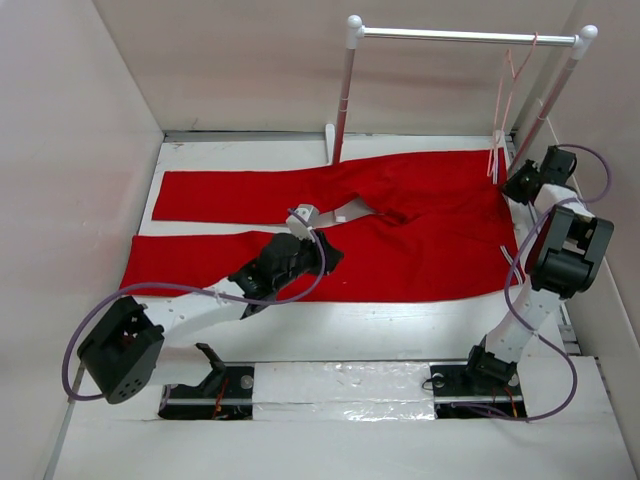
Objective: Place the trousers on the hanger
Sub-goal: Flatten out the trousers at the center of the board, then fold the trousers at the center of the board.
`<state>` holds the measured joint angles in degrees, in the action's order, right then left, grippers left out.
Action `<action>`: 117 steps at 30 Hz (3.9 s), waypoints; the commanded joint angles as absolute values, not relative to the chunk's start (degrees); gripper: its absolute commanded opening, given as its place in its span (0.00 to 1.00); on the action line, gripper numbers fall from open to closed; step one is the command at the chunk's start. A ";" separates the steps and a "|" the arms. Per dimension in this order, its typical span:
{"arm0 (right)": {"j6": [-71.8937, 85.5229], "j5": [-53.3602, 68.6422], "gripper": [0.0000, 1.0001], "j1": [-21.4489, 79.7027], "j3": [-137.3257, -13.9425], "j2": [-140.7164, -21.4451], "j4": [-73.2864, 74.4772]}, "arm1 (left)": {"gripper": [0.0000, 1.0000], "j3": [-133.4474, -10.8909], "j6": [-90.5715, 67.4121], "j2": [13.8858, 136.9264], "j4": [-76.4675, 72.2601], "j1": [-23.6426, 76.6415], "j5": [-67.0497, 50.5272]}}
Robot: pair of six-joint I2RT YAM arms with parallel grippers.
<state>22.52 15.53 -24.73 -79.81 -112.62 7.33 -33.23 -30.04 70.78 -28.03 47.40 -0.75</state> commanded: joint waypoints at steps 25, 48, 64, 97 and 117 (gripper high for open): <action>26.39 4.99 0.43 -29.09 -47.63 -79.50 2.33 | 0.23 -32.17 -29.36 57.75 -26.45 51.68 1.49; 24.08 4.86 1.00 -26.46 -58.88 -78.92 10.62 | 0.24 -32.78 -28.83 60.03 -27.24 52.29 2.99; 30.50 8.08 1.00 -29.08 -47.12 -86.14 -3.68 | 0.24 -32.96 -29.36 63.10 -28.74 52.29 0.88; 37.88 -6.43 0.32 -24.60 -29.71 -61.25 2.11 | 0.23 -31.20 -29.88 58.81 -29.18 52.29 1.40; 45.70 -10.72 0.61 -28.21 -31.91 -65.75 18.00 | 0.23 -30.15 -28.83 48.87 -24.97 51.77 5.71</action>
<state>44.60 -7.35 -27.79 -30.70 -67.53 13.39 -30.39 -29.82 50.85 -24.60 52.03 3.64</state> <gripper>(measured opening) 0.615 0.232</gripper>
